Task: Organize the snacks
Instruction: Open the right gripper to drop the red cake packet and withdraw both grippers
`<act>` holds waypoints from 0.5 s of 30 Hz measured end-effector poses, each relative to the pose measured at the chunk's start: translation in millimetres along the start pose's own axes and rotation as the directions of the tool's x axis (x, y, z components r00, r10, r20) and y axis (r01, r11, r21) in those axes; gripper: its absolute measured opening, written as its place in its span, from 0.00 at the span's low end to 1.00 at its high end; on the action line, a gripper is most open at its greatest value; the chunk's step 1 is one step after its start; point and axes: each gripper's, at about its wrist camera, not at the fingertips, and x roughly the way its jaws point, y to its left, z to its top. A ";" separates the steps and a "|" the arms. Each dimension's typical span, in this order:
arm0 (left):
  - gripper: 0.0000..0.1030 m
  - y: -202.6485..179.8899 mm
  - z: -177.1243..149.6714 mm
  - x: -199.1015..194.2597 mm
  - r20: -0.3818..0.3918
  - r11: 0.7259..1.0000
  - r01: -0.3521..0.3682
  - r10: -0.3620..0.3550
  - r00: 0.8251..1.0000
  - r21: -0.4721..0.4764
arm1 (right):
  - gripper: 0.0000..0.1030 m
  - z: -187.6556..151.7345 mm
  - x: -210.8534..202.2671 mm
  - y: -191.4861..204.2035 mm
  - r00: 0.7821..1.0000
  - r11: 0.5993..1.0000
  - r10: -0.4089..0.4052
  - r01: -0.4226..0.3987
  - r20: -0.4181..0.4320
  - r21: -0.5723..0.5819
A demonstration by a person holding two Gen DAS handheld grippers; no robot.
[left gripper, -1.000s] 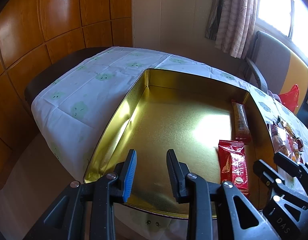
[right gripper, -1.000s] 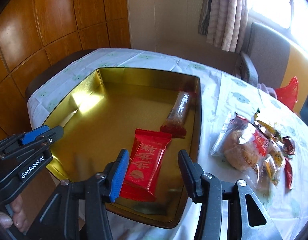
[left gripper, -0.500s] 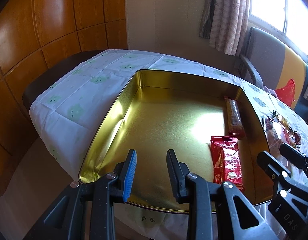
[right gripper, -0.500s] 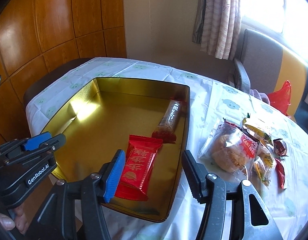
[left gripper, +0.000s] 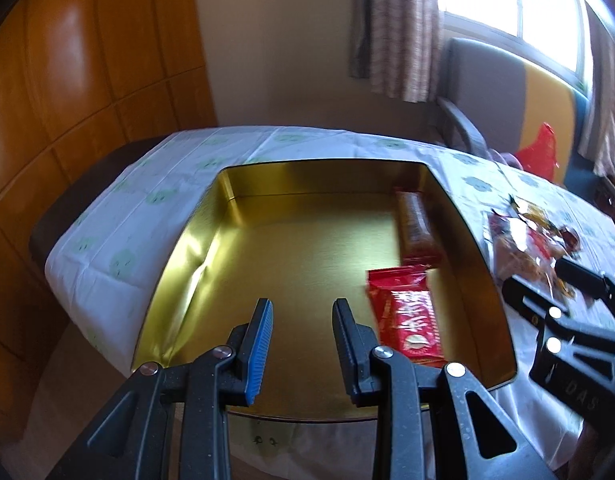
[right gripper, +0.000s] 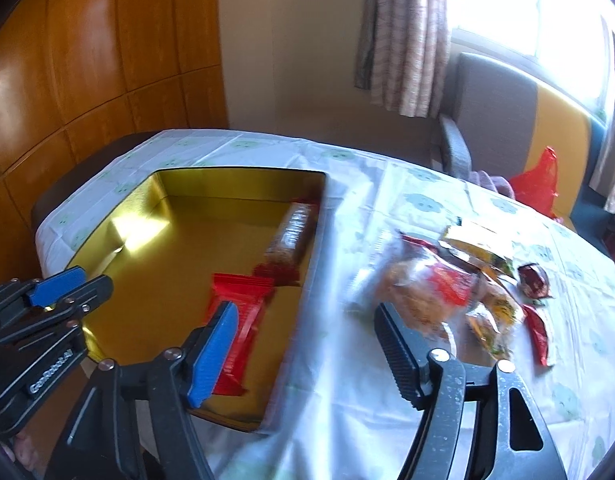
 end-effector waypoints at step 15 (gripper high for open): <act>0.30 -58.6 9.3 -9.8 0.039 0.981 0.023 -0.032 0.999 0.193 | 0.78 -48.3 -5.1 -132.4 0.975 0.949 -0.193 0.214 -0.108 0.232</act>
